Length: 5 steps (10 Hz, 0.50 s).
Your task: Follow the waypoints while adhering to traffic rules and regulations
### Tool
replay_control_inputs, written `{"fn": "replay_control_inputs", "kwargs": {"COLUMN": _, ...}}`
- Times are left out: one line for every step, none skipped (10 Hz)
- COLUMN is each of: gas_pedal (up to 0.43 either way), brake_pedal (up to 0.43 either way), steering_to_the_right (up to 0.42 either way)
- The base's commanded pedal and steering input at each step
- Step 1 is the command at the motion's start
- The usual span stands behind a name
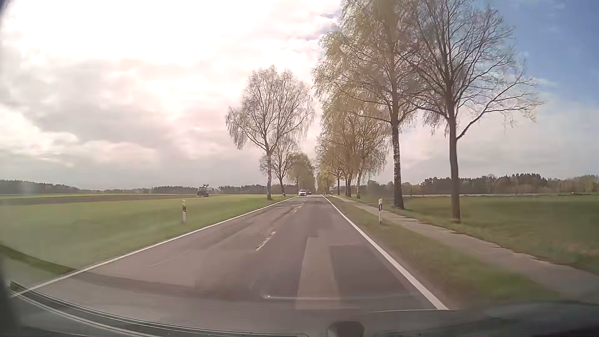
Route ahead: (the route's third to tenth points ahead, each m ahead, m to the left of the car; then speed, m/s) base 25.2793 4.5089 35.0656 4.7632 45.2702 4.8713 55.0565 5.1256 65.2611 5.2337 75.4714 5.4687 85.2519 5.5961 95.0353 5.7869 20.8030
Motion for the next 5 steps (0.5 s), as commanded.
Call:
{"fn": "replay_control_inputs", "kwargs": {"gas_pedal": 0.248, "brake_pedal": 0.000, "steering_to_the_right": -0.001}}
{"fn": "replay_control_inputs", "kwargs": {"gas_pedal": 0.240, "brake_pedal": 0.000, "steering_to_the_right": 0.000}}
{"fn": "replay_control_inputs", "kwargs": {"gas_pedal": 0.240, "brake_pedal": 0.000, "steering_to_the_right": 0.000}}
{"fn": "replay_control_inputs", "kwargs": {"gas_pedal": 0.240, "brake_pedal": 0.000, "steering_to_the_right": 0.000}}
{"fn": "replay_control_inputs", "kwargs": {"gas_pedal": 0.240, "brake_pedal": 0.000, "steering_to_the_right": 0.000}}
